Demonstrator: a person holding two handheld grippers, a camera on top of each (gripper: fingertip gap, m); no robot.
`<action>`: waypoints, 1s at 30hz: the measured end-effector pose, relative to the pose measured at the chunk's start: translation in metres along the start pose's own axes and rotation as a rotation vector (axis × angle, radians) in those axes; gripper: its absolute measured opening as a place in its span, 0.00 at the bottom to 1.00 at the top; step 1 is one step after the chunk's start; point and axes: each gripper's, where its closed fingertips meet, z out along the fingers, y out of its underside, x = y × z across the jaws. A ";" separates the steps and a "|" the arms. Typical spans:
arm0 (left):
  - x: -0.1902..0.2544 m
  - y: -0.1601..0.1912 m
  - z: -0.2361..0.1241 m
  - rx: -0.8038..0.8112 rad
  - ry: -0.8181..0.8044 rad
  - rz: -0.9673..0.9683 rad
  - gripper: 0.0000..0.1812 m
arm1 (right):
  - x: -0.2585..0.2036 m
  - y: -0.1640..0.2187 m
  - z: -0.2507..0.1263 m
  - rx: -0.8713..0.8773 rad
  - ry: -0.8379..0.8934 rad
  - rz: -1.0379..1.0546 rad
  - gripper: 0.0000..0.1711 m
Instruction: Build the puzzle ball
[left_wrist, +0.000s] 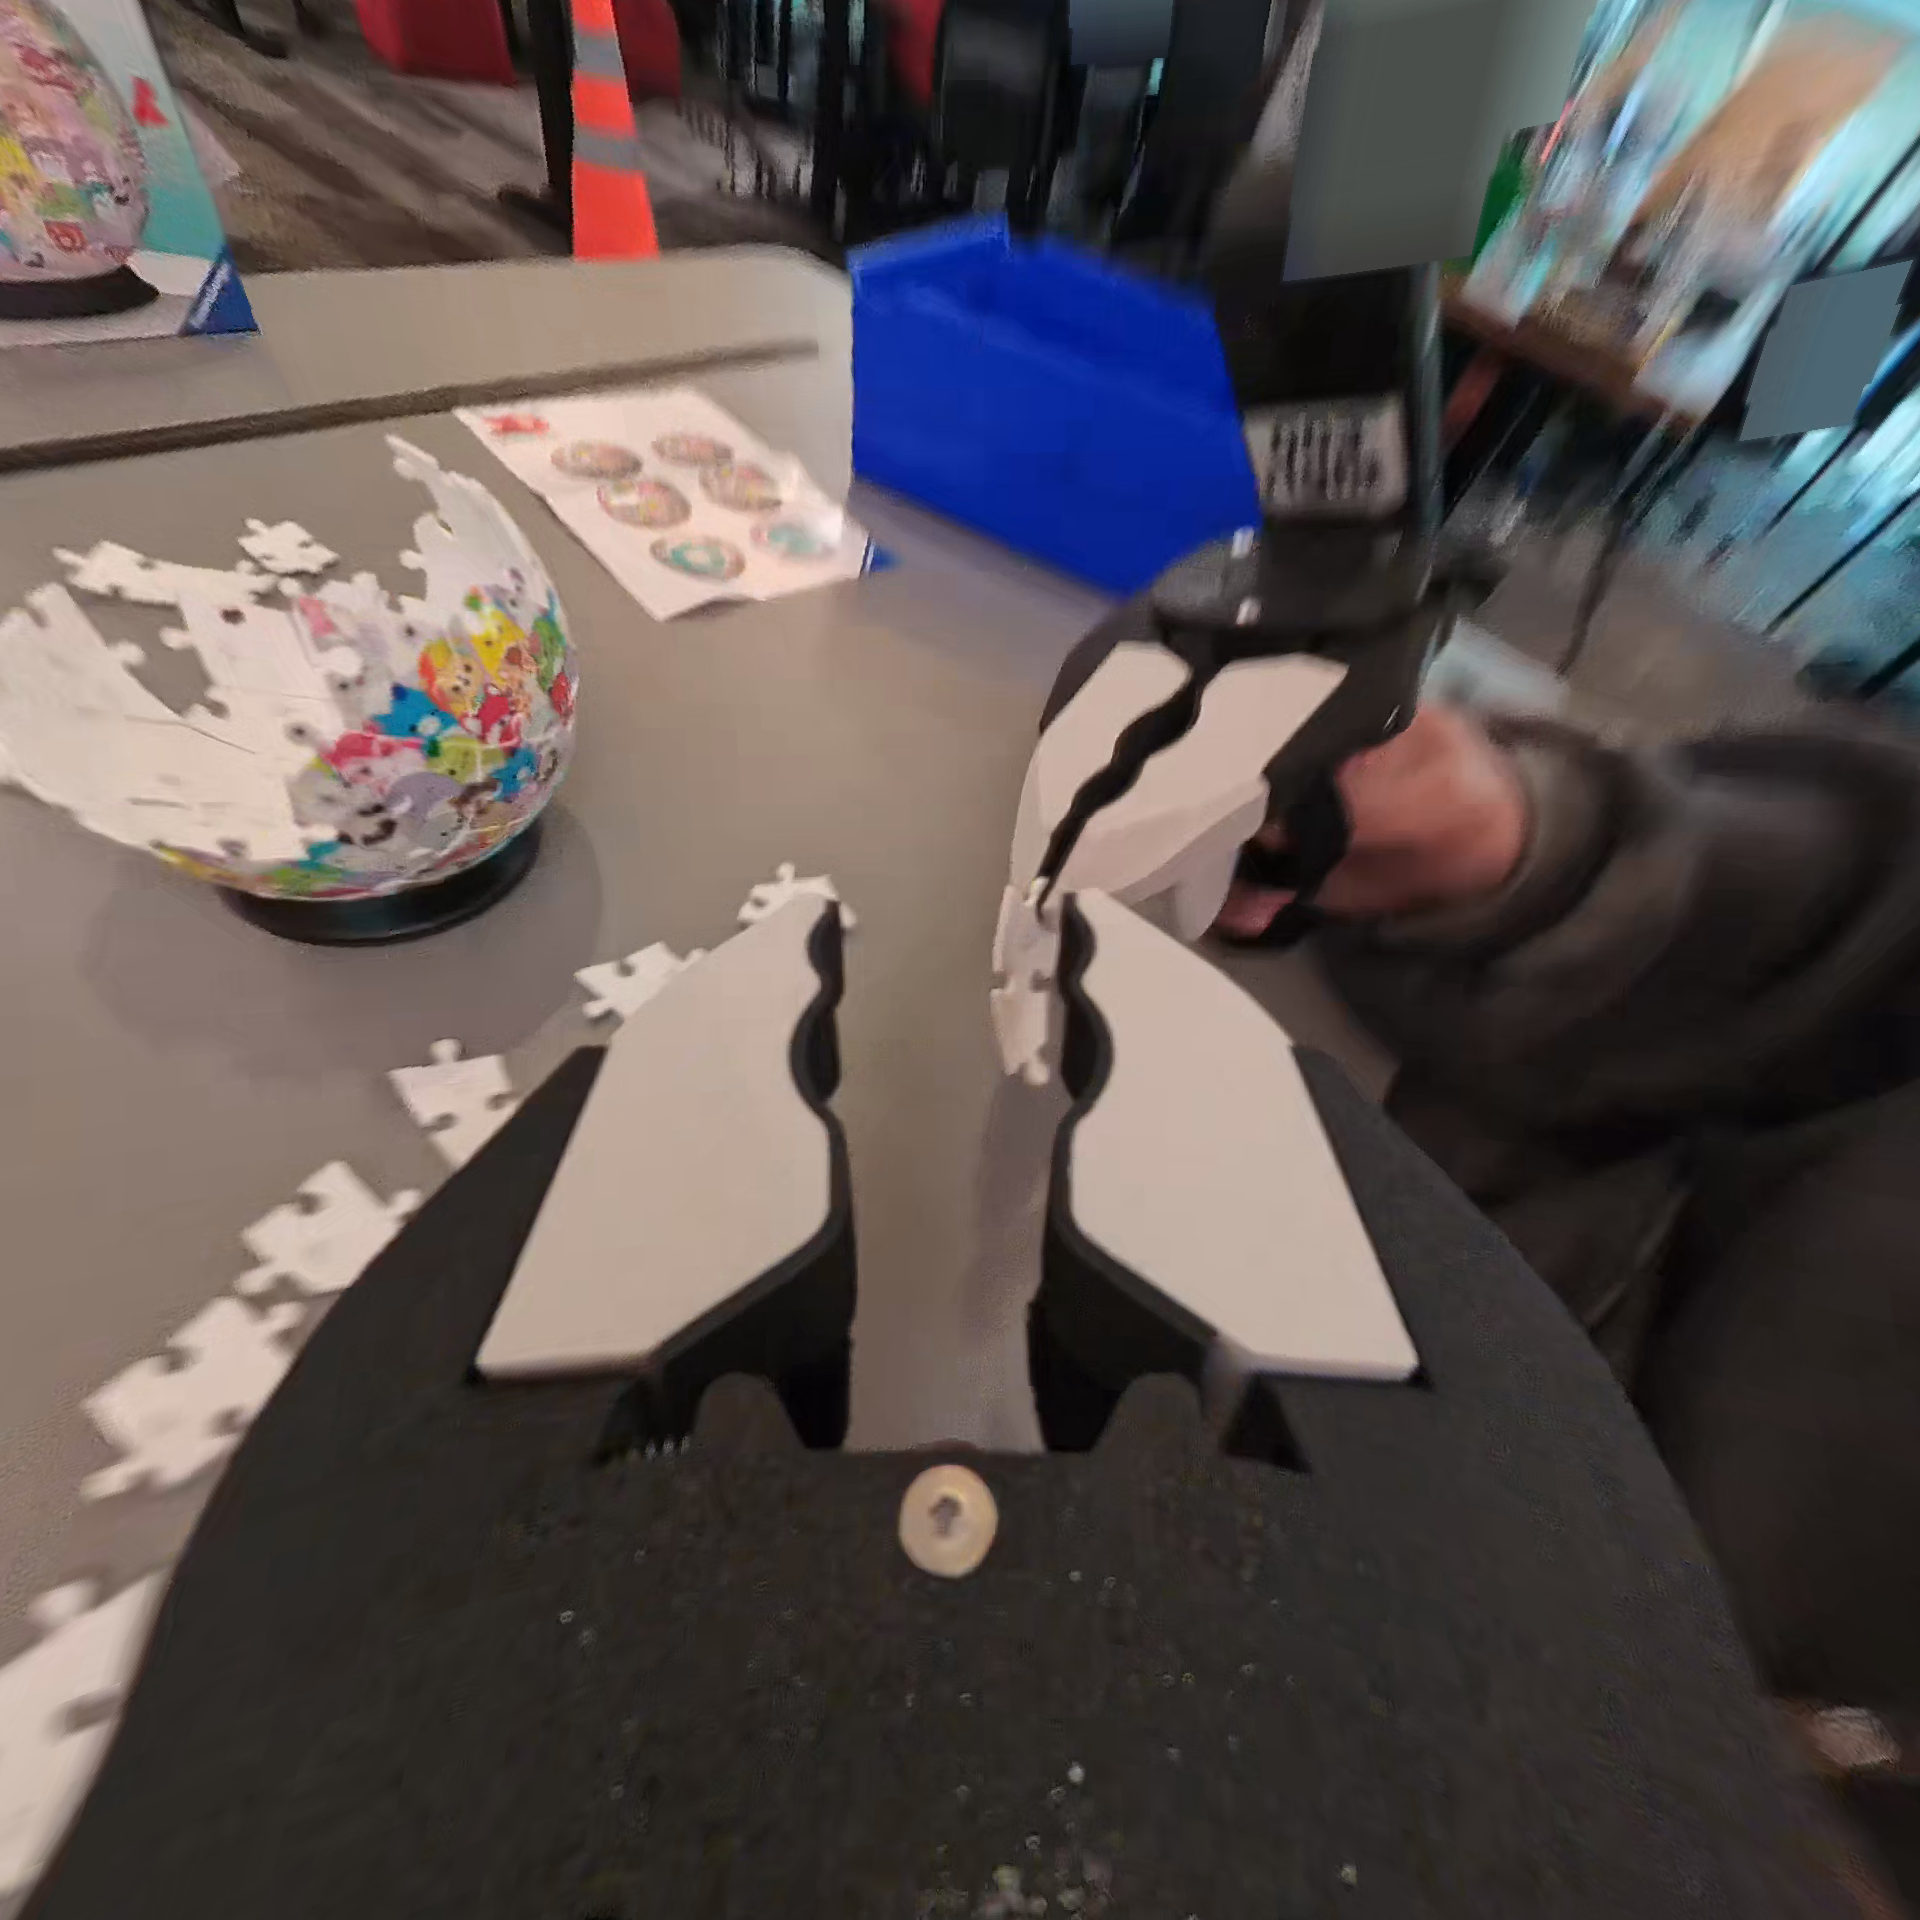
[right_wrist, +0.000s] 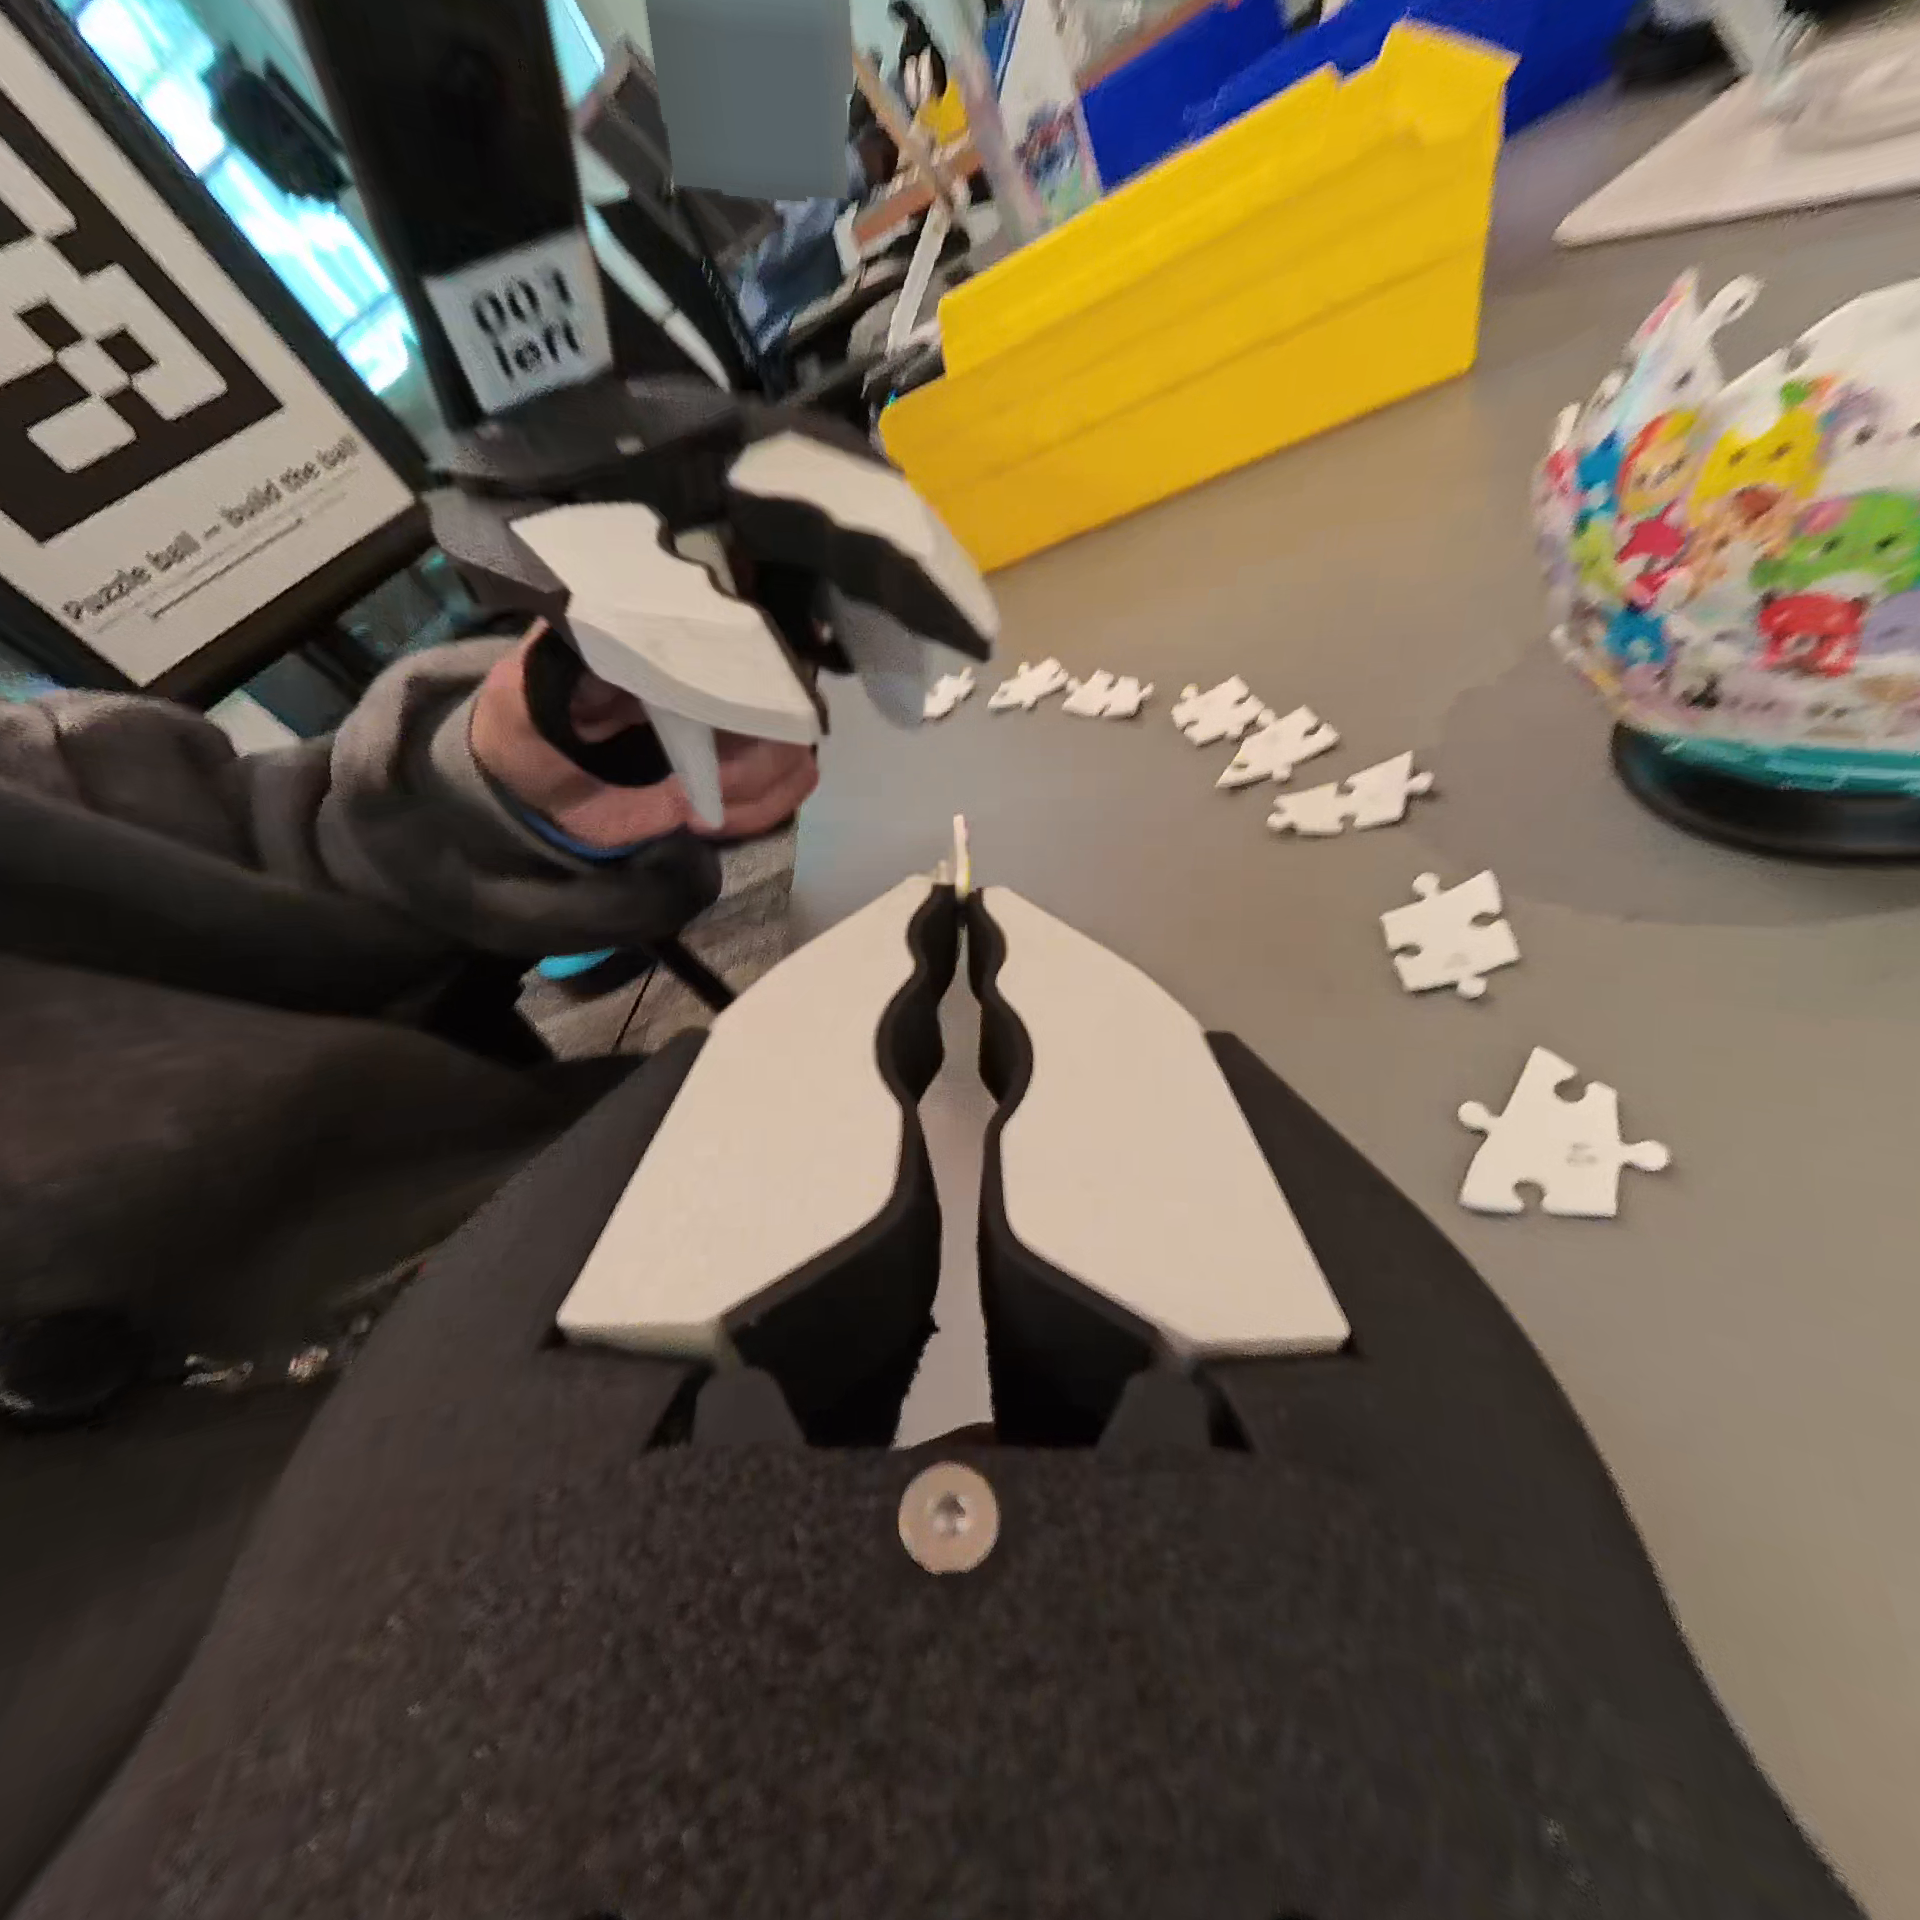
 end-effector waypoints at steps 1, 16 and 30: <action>0.003 -0.004 -0.002 0.046 0.063 -0.068 0.19 | 0.002 -0.005 0.000 0.036 0.010 0.003 0.01; 0.017 0.015 0.019 -0.013 0.174 -0.099 0.16 | -0.004 -0.023 -0.009 0.188 -0.051 0.074 0.01; 0.012 0.026 0.012 -0.113 0.153 -0.100 0.01 | -0.003 -0.012 -0.006 0.100 0.039 -0.091 0.01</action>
